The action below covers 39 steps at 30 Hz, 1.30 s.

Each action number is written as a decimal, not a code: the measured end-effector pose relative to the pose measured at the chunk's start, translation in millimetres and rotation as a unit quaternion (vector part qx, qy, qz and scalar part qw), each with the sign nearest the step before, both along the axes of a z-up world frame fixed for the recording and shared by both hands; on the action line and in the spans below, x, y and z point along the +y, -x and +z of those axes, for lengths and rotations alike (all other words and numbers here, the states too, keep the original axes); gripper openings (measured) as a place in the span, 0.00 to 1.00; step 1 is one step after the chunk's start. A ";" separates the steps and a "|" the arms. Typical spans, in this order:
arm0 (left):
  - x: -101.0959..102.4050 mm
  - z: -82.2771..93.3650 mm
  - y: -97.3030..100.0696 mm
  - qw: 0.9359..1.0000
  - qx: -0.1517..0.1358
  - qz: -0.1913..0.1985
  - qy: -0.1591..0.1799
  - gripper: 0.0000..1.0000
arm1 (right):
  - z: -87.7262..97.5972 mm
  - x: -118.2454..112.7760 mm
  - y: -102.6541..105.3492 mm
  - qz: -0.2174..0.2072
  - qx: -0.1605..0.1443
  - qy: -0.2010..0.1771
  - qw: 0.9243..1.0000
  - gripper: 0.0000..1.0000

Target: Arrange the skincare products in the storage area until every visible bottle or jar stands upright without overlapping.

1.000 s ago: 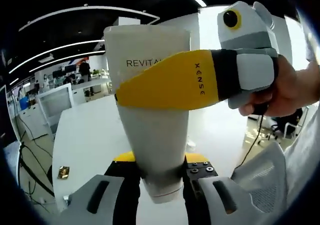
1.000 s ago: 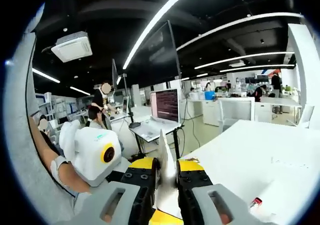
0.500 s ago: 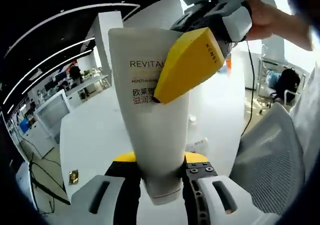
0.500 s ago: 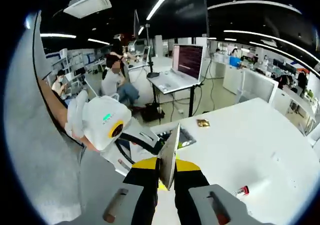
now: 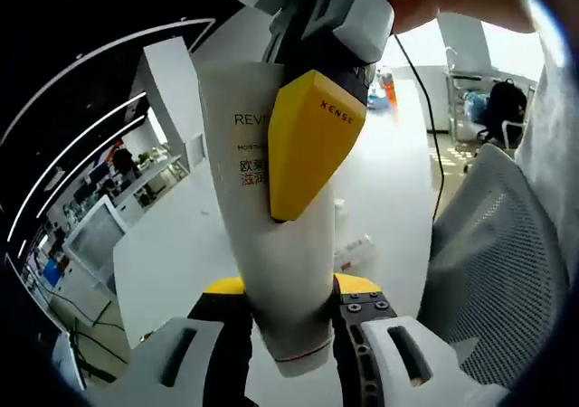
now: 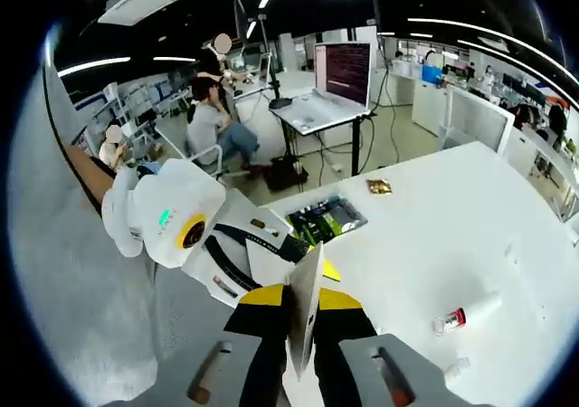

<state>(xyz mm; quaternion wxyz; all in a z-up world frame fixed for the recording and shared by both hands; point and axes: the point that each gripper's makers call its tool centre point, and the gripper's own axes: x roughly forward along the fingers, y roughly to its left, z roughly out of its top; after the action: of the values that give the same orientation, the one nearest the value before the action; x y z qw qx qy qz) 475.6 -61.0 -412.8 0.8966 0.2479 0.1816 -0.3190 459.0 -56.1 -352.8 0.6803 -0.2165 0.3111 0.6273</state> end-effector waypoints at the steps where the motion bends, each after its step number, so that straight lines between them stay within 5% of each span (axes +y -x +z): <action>1: -0.4 0.2 0.2 1.000 0.000 -0.003 0.002 0.31 | -0.5 -0.1 0.0 0.005 -0.007 0.004 1.000 0.03; 8: 13.7 -6.2 6.3 0.999 0.027 -0.013 0.020 0.27 | -11.2 -12.9 -12.0 0.029 -0.087 0.068 0.993 0.02; 14: 53.5 -8.3 10.1 0.997 0.051 0.028 0.056 0.30 | -7.6 -22.3 -21.9 0.017 -0.084 0.062 0.994 0.02; 22: 112.3 -15.3 23.5 0.983 0.082 0.118 0.118 0.26 | -5.6 -29.9 -32.3 0.006 -0.091 0.064 0.994 0.03; 30: 117.7 -32.0 37.0 0.973 0.108 0.151 0.134 0.25 | -4.2 -33.0 -41.7 0.007 -0.097 0.070 0.993 0.03; 39: 99.6 -57.0 51.4 0.982 0.106 0.131 0.084 0.20 | -0.8 -36.4 -53.5 0.011 -0.106 0.075 0.992 0.03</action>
<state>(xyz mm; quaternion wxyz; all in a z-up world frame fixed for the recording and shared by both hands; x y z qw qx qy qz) 424.2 38.6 -469.8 0.9240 0.1106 0.2791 -0.2369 512.5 -92.5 -353.6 0.6844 -0.3352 0.2810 0.5833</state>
